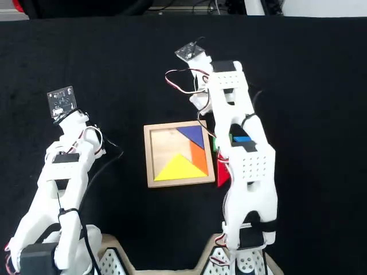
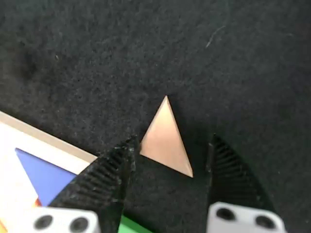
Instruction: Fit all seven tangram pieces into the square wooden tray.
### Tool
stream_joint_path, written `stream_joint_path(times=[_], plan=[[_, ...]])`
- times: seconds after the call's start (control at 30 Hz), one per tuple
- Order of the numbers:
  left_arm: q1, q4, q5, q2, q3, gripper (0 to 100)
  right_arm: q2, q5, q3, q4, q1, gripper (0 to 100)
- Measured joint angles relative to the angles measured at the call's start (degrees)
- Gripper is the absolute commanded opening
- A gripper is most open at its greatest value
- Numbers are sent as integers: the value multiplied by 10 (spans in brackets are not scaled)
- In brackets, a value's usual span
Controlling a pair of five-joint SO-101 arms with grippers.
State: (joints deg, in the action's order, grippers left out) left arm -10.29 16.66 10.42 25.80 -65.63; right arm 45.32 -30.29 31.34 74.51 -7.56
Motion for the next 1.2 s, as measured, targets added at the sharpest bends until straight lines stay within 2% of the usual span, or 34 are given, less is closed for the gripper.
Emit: stream_joint_path(times=[0.37,0.63,1.07,1.2], plan=[[0,0,0,0,0,33,19,-6,6,0,0,223],[0,0,0,0,0,33,19,-50,11,21,0,222],[0,0,0,0,0,33,45,-54,29,15,0,221],[0,0,0,0,0,33,47,-54,33,15,0,160]])
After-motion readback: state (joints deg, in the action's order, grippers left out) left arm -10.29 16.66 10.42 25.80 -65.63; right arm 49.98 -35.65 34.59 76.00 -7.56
